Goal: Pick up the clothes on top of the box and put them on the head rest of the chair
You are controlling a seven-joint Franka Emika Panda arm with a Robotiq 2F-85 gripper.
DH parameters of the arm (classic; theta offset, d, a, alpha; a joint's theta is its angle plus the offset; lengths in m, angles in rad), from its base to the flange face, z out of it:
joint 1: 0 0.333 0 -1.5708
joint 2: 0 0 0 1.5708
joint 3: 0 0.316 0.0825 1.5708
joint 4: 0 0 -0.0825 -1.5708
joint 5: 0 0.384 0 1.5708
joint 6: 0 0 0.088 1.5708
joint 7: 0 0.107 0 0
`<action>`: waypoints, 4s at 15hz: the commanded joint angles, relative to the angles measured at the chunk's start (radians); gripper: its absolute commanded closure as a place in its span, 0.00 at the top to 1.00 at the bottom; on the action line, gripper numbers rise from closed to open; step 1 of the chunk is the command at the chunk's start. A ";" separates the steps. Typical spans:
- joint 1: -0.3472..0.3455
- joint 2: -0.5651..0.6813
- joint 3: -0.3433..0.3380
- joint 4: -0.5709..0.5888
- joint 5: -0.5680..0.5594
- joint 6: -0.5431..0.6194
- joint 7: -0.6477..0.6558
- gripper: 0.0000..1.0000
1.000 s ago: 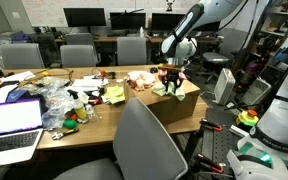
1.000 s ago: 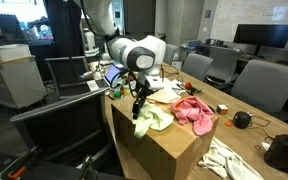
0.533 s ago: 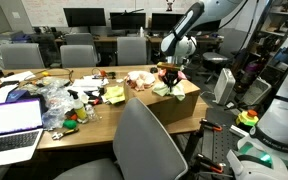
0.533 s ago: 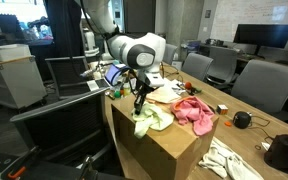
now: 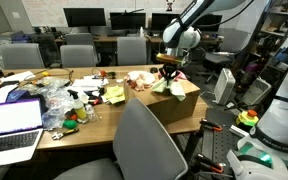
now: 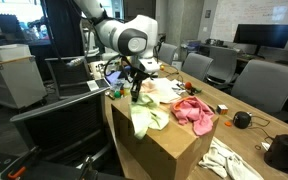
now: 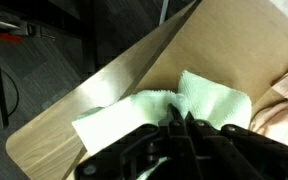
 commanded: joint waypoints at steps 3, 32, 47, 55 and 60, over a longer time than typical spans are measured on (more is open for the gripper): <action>0.029 -0.245 0.045 -0.142 -0.112 0.024 -0.060 0.01; 0.160 -0.587 0.418 -0.113 -0.284 -0.268 -0.441 0.01; 0.189 -0.455 0.436 0.029 -0.313 -0.315 -0.467 0.01; 0.193 -0.449 0.430 0.034 -0.310 -0.341 -0.473 0.52; 0.186 -0.454 0.410 0.023 -0.293 -0.345 -0.484 0.89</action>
